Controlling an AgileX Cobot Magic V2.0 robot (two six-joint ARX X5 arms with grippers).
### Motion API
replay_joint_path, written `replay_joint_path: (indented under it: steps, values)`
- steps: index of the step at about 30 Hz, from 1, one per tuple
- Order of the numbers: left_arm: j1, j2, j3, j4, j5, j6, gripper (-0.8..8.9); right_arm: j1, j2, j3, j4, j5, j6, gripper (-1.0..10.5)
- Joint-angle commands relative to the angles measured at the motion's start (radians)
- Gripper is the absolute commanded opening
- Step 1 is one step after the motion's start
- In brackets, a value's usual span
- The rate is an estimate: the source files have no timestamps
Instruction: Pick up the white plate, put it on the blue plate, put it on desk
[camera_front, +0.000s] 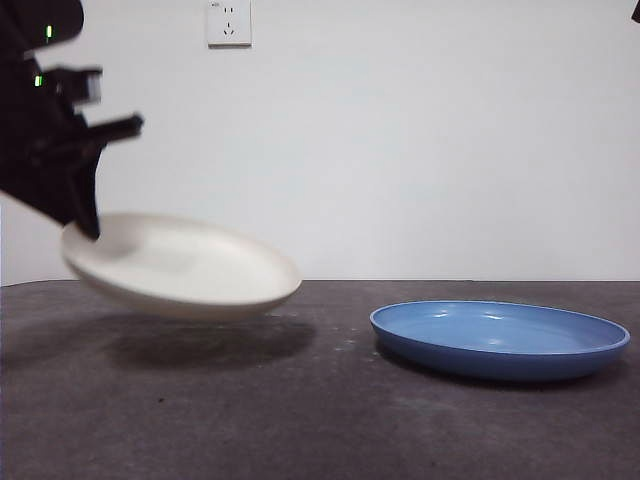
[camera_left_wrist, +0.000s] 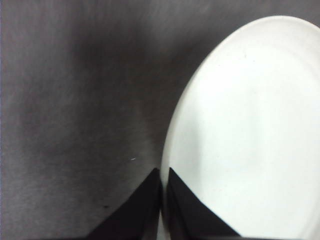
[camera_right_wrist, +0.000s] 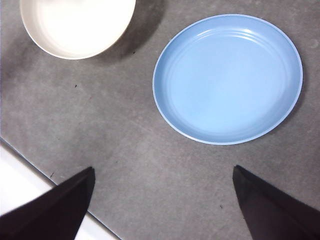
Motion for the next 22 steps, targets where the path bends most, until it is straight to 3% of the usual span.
replay_joint_path:
  steps: [1,4,16,22]
  values:
    - [-0.033,-0.030,0.021,0.005,0.047,-0.052,0.09,0.004,0.003,0.018,0.011,-0.001,0.018,4.4]
    - [-0.076,-0.045,0.037,0.006,0.101,-0.089,0.09,0.004,0.001,0.019,0.018,0.000,0.039,4.4]
    - [-0.274,0.114,0.264,0.003,0.103,-0.144,0.09,0.004,-0.079,0.079,-0.002,0.008,0.069,4.4]
    - [-0.350,0.260,0.394,0.002,0.103,-0.154,0.09,0.004,-0.103,0.187,-0.067,0.100,0.069,4.4]
